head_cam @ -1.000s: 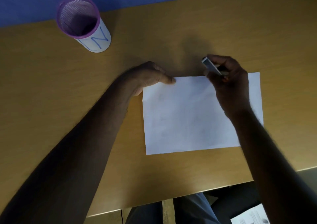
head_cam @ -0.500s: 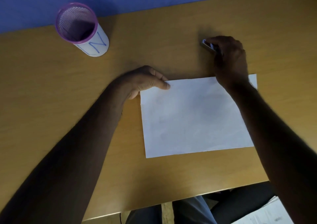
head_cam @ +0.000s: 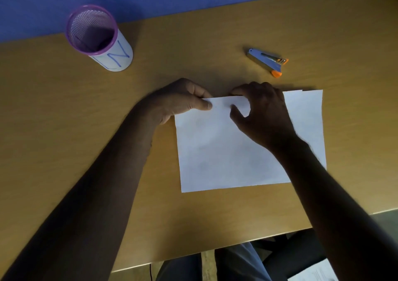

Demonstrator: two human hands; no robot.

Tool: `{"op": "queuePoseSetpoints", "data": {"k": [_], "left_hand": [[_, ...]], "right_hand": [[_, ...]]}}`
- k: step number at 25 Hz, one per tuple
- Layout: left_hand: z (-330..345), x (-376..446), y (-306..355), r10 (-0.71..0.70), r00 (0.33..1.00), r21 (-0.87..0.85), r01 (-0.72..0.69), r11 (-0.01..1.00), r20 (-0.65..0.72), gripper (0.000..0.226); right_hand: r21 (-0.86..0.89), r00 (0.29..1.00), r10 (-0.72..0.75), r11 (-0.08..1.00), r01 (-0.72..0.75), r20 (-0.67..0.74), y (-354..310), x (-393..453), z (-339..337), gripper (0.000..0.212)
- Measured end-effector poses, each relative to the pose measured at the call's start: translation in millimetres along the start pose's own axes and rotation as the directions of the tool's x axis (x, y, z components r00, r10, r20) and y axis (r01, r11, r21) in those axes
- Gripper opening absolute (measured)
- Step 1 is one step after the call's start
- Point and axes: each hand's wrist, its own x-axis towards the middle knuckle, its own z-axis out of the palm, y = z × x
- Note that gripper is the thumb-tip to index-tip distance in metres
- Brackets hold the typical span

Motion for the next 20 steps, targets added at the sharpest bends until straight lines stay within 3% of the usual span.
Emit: {"op": "queuePoseSetpoints", "data": {"k": [3, 4, 6, 7, 8, 9, 11, 13, 16, 20], "left_hand": [[8, -10, 21, 0.223, 0.951, 0.278, -0.16, 0.947, -0.214, 0.015], [14, -14, 27, 0.327, 0.881, 0.39, -0.183, 0.902, -0.342, 0.02], [31, -28, 38, 0.465, 0.644, 0.522, -0.117, 0.845, -0.608, 0.033], [41, -37, 44, 0.477, 0.533, 0.504, -0.105, 0.857, -0.699, 0.035], [52, -44, 50, 0.458, 0.477, 0.44, -0.157, 0.884, -0.75, 0.034], [64, -50, 53, 0.405, 0.49, 0.325, -0.243, 0.914, -0.772, 0.033], [84, -63, 60, 0.223, 0.656, -0.023, -0.345, 0.938, -0.721, 0.034], [99, -73, 64, 0.108, 0.789, -0.289, -0.344, 0.893, -0.605, 0.038], [109, -80, 65, 0.065, 0.846, -0.499, -0.372, 0.783, -0.529, 0.038], [107, -86, 57, -0.01, 0.864, -0.593, -0.337, 0.731, -0.503, 0.02]], "right_hand": [[0.101, 0.997, 0.075, 0.992, -0.074, -0.007, 3, -9, -14, 0.026], [0.158, 0.992, 0.128, 0.979, -0.126, -0.003, 4, -12, -19, 0.023], [0.265, 0.968, 0.25, 0.935, -0.236, -0.02, 4, -21, -30, 0.019], [0.325, 0.953, 0.302, 0.904, -0.277, -0.028, 3, -26, -35, 0.017], [0.385, 0.938, 0.345, 0.87, -0.308, -0.029, 1, -31, -40, 0.015], [0.442, 0.926, 0.377, 0.835, -0.327, -0.027, -2, -36, -44, 0.013], [0.545, 0.908, 0.418, 0.771, -0.329, -0.043, -15, -48, -52, 0.011], [0.607, 0.915, 0.394, 0.749, -0.266, -0.085, -30, -60, -54, 0.016], [0.624, 0.958, 0.261, 0.771, -0.132, -0.12, -50, -77, -49, 0.03], [0.618, 0.968, 0.196, 0.784, -0.058, -0.158, -55, -89, -37, 0.037]]}}
